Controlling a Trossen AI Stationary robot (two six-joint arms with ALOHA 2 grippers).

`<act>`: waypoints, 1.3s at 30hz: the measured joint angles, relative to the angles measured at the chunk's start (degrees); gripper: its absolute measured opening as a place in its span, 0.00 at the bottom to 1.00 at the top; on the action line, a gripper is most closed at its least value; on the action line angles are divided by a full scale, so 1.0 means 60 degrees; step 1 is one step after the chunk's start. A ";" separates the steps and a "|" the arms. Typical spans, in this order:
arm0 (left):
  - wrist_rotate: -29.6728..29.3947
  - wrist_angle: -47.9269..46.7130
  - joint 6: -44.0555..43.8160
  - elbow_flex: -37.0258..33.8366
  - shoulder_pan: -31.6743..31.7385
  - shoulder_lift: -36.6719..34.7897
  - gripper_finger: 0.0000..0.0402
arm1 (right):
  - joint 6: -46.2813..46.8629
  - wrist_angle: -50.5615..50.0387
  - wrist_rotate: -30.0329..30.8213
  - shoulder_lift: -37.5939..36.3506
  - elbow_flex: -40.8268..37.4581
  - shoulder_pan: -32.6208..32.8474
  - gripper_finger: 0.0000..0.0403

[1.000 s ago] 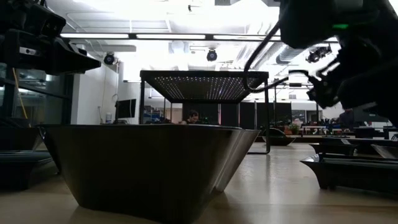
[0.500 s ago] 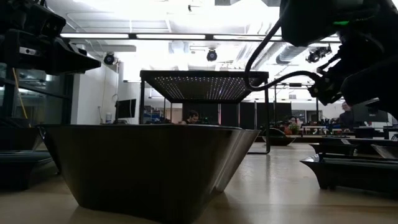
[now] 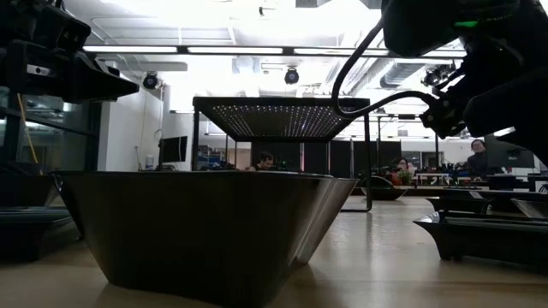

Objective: Pick & Place Mini shaped plates
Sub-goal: Stack the black distorted square plate on top of the other black distorted square plate on the shelf

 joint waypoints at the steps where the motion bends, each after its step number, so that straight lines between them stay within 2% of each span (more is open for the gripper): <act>1: 0.0004 0.0000 0.0001 0.0000 0.0000 0.0000 0.00 | 0.0001 0.0000 0.0012 -0.0002 0.0000 0.0000 0.19; 7: 0.0004 0.0000 -0.0002 0.0000 0.0002 -0.0002 0.00 | 0.0039 0.0000 0.0054 -0.0002 0.0000 0.0000 0.16; 14: 0.0001 0.0000 -0.0002 0.0000 0.0002 -0.0002 0.00 | 0.0044 -0.0025 0.0051 -0.0009 0.0004 0.0000 0.01; 25: 0.0002 0.0000 0.0001 0.0000 0.0001 -0.0001 0.00 | -0.0104 -0.0075 -0.0267 -0.0010 0.0119 0.0000 0.00; 39: 0.0000 0.0000 -0.0002 0.0000 0.0000 -0.0003 0.00 | -0.0763 -0.3078 0.0240 -0.0010 0.2825 -0.0049 0.00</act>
